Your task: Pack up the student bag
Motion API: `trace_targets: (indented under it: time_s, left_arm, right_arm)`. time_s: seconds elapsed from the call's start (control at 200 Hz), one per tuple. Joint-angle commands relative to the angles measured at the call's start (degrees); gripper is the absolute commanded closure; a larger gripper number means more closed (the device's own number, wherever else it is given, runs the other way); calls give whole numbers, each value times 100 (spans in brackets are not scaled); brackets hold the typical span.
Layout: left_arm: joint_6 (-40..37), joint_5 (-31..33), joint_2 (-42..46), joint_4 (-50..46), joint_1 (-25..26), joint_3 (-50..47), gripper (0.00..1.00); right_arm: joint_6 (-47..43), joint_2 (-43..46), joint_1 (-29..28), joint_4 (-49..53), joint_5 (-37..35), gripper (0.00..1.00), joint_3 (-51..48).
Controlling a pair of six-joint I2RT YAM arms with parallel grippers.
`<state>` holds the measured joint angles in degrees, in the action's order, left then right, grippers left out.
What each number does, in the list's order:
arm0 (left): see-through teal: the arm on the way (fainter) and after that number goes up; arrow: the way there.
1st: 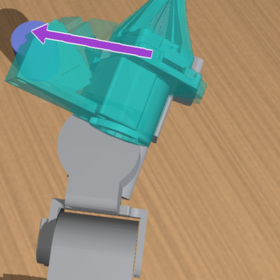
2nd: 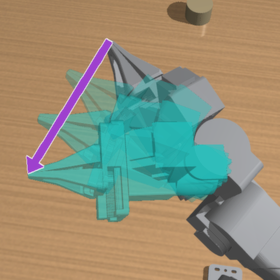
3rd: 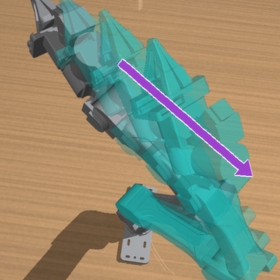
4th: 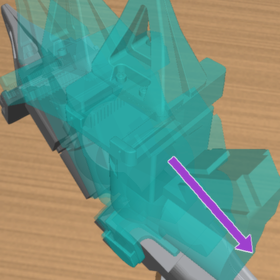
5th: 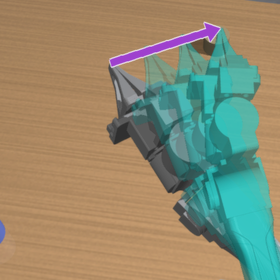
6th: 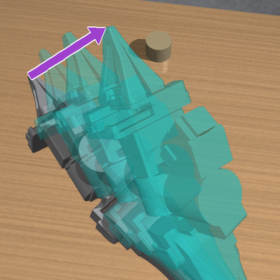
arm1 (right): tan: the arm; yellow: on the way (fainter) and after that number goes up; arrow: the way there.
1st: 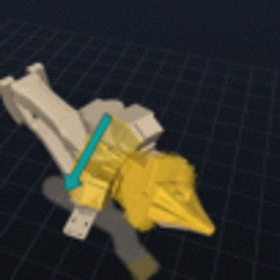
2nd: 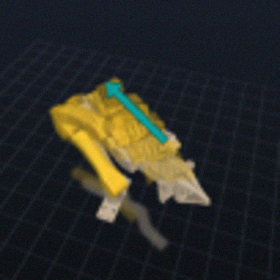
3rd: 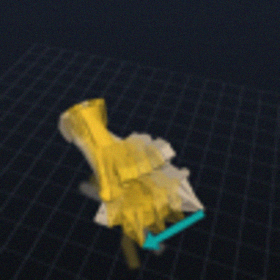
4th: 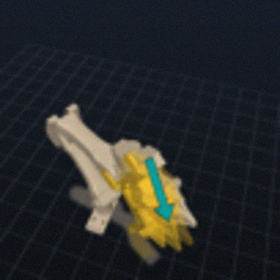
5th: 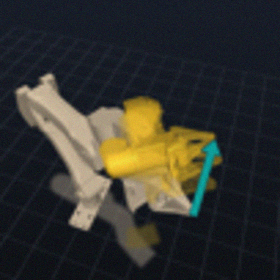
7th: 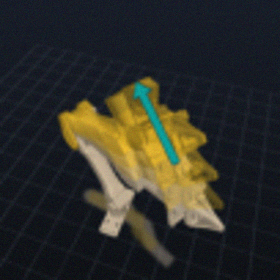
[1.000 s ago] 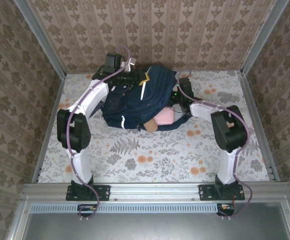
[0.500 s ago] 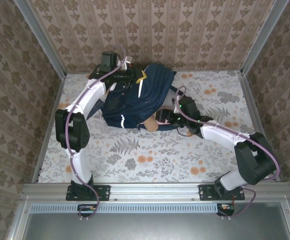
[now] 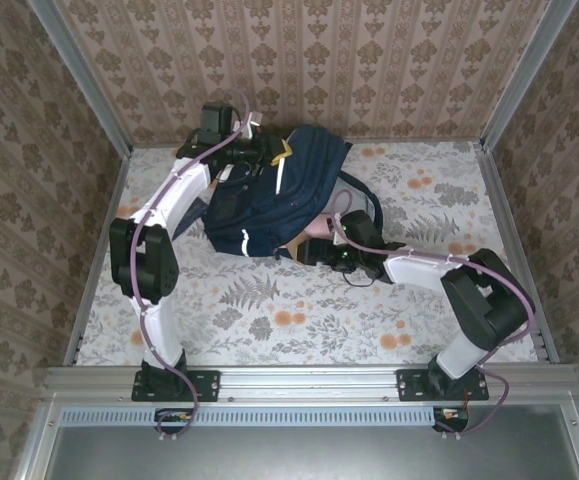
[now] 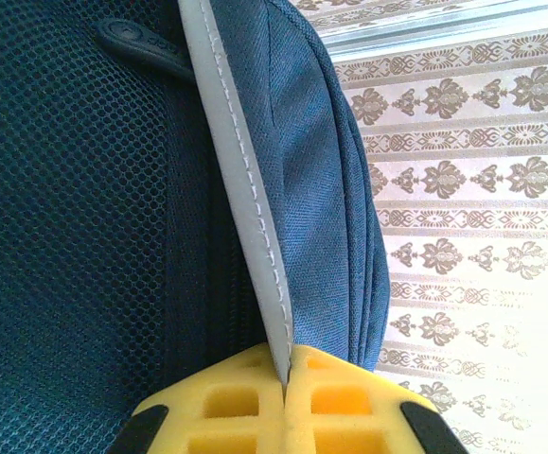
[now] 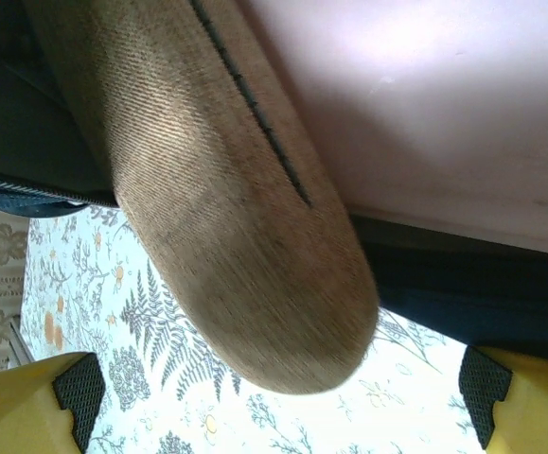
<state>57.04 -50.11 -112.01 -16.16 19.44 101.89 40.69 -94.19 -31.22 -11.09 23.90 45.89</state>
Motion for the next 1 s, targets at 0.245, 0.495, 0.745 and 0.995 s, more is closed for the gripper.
trace_targets:
  time_s: [0.245,0.495,0.745,0.995]
  left_arm:
    - [167,-83,300,700,-134,-249,100]
    - [179,-106,344,746,-163,-338,100]
    - [169,-166,396,691,-254,-252,100]
    - [71,-216,496,496,-376,-110,100]
  right_arm:
    - [842,-1188,-22,-1465,842,26,594]
    - [1009,-1144,-33,-1766,917,74,524]
    - [893,-573,109,-1606,910,88,126]
    - [999,538,861,-1370,888,91,-370]
